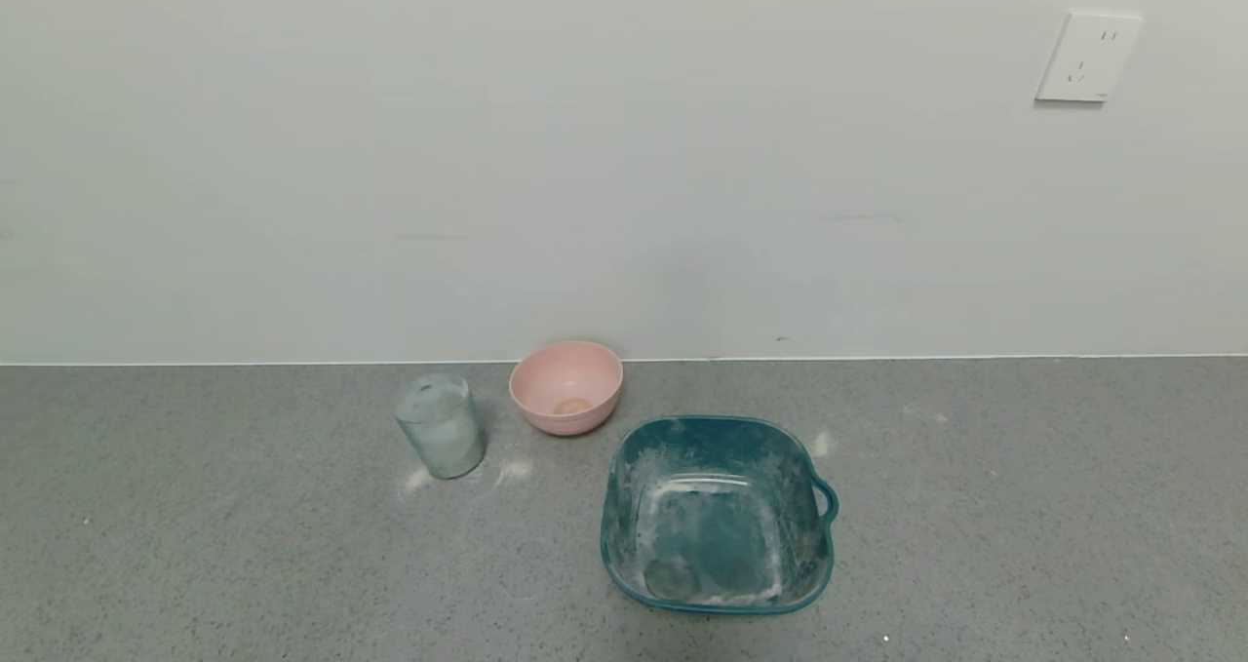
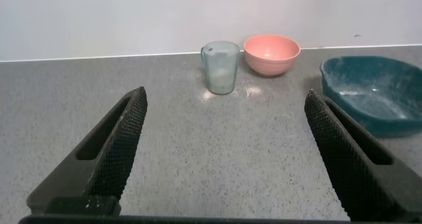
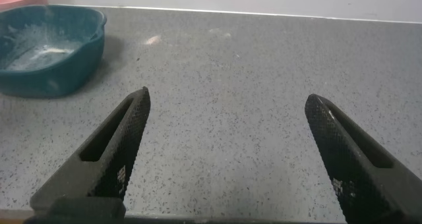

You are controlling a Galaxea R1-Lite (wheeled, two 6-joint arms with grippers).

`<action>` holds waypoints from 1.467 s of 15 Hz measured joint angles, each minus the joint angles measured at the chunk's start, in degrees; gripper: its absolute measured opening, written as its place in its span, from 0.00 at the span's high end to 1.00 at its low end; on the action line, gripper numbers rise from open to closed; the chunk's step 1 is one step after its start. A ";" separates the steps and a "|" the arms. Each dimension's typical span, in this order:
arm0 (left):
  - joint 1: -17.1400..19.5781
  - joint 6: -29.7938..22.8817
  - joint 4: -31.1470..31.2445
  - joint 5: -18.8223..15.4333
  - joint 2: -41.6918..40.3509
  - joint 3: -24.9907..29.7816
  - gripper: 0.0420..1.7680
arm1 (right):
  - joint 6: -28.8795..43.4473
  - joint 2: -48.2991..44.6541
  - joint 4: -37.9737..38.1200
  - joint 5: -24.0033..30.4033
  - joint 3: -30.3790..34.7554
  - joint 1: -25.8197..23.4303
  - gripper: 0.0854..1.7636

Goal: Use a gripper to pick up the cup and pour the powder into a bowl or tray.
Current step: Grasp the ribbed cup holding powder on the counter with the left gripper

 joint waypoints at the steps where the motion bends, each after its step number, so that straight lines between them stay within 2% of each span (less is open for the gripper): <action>1: 0.00 0.00 0.00 0.00 0.00 0.00 0.03 | 0.00 0.00 0.00 0.00 0.00 0.00 0.03; 9: 0.00 0.00 -0.02 0.00 0.55 -0.24 0.03 | 0.02 0.00 0.02 0.00 0.00 0.00 0.03; 13: 0.34 0.02 -0.02 0.22 15.24 -4.57 0.03 | 0.00 0.00 0.02 0.00 0.00 0.00 0.03; 18: 0.87 -0.33 -1.05 0.23 30.77 -3.75 0.03 | 0.02 0.00 0.02 0.00 0.00 0.00 0.03; 20: 0.91 -0.27 -5.96 0.12 35.65 -1.16 0.03 | 0.00 0.00 0.00 0.00 0.00 0.00 0.03; 22: 0.94 0.04 -13.63 -0.02 40.33 2.78 0.03 | 0.00 0.00 0.00 0.00 0.00 0.00 0.03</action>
